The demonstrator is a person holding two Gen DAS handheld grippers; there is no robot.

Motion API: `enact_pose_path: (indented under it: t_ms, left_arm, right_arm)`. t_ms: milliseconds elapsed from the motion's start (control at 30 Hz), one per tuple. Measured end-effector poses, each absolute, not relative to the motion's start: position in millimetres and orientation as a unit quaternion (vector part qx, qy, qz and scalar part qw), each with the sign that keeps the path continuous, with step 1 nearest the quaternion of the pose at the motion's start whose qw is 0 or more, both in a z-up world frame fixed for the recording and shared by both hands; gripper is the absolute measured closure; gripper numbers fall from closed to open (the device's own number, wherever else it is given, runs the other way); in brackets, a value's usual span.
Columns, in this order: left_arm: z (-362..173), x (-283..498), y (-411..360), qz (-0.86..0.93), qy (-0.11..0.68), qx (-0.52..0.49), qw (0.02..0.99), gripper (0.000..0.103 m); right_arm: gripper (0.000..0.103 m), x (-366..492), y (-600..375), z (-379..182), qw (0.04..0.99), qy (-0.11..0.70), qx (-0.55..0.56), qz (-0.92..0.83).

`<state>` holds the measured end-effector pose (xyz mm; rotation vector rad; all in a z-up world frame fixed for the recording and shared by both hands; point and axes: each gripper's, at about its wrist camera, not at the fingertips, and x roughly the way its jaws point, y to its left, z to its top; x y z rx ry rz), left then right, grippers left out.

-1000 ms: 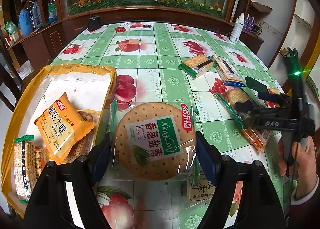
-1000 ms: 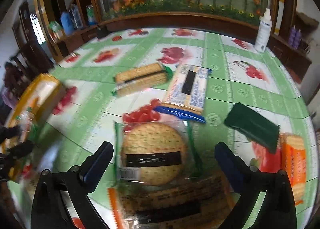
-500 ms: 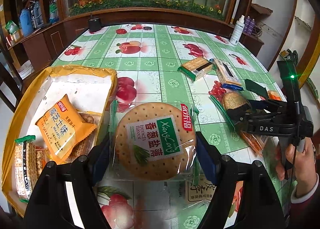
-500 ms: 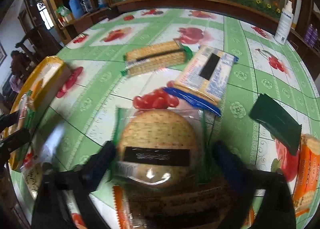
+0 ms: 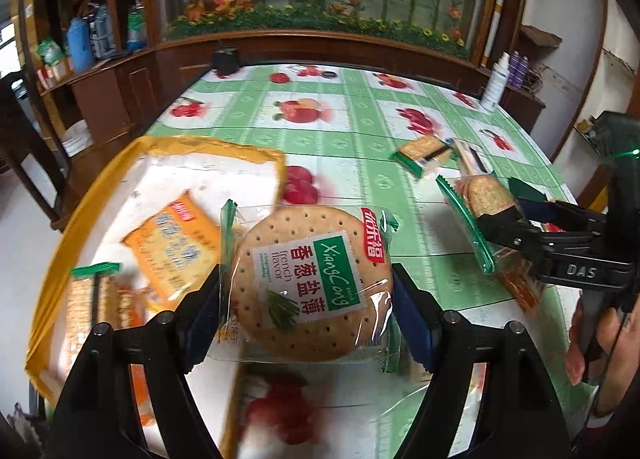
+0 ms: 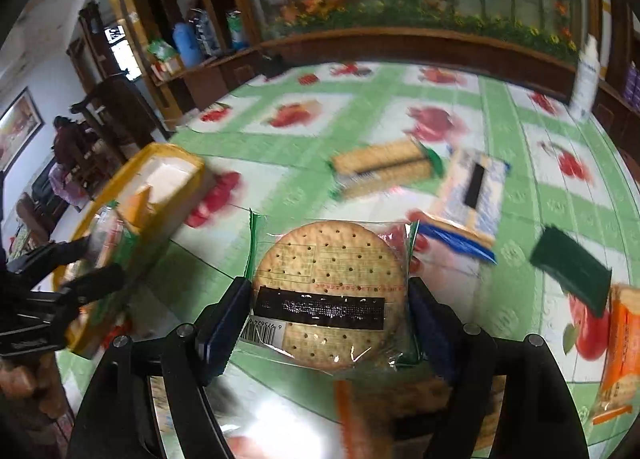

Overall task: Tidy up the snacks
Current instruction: 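Lower both held round cracker packs into the white tray and open both grippers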

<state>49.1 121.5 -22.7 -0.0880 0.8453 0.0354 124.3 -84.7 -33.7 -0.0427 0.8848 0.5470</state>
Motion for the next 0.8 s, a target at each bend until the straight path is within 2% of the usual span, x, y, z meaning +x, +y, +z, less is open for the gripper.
enact_pose_path:
  t_ms: [800]
  left_arm:
    - [-37.8,-5.1,247.2,0.167,0.394,-0.090,0.899,0.025]
  right_arm:
    - [0.023,92.5,127.0,-9.3,0.821,0.373,-0.076,0.425]
